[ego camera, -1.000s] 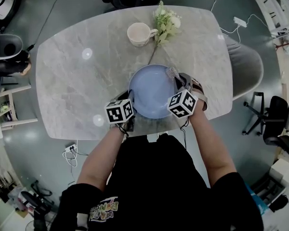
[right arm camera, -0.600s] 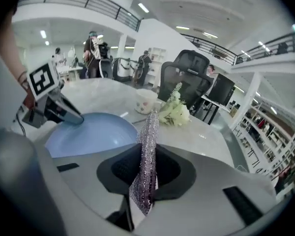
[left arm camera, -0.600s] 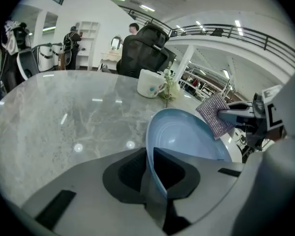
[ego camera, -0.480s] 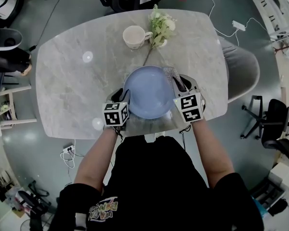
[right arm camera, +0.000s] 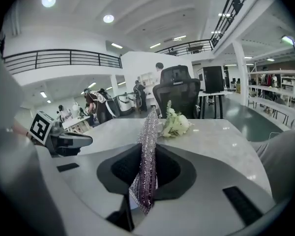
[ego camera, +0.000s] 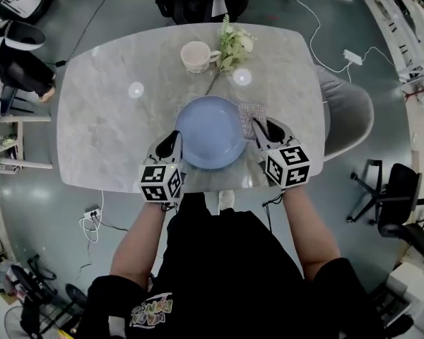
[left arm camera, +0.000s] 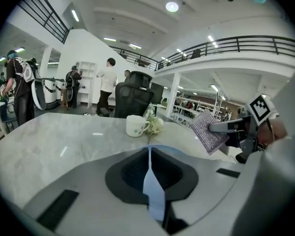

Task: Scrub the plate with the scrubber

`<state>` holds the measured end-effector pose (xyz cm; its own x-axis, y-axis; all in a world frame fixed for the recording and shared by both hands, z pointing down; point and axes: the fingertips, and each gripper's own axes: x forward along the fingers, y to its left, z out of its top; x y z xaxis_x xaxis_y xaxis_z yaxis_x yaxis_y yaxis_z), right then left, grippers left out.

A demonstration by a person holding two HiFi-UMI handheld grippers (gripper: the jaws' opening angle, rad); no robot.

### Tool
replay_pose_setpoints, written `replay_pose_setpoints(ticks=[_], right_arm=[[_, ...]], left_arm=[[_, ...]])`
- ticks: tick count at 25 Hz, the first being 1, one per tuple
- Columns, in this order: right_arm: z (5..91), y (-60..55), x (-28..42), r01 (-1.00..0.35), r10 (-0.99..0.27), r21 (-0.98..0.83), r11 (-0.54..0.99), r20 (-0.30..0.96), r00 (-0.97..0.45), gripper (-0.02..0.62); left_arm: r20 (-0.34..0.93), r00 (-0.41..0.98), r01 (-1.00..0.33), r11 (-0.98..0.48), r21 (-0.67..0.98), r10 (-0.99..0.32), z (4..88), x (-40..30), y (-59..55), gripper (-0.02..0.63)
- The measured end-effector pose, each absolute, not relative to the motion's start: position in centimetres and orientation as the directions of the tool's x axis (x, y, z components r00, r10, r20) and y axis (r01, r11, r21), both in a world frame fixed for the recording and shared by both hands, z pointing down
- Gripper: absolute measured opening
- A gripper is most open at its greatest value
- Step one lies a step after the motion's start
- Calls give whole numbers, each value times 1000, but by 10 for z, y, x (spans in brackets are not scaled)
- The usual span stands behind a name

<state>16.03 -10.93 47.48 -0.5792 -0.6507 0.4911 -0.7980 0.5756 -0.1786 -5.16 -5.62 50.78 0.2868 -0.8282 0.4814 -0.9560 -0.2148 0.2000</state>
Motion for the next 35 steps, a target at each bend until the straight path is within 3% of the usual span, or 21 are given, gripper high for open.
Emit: replay_pose_setpoints(ticks=[8, 21, 35], right_arm=[[430, -61, 168, -715, -622, -163, 680, 388, -680, 74], [417, 20, 135, -633, -553, -188, 751, 343, -759, 74], [414, 94, 102, -709, -626, -173, 684, 360, -692, 72]], left_arm=[[359, 281, -956, -226, 186, -890, 437, -18, -4, 18], [304, 332, -939, -284, 193, -893, 396, -5, 73, 18], [285, 478, -874, -418, 248, -831, 399, -21, 122, 18]])
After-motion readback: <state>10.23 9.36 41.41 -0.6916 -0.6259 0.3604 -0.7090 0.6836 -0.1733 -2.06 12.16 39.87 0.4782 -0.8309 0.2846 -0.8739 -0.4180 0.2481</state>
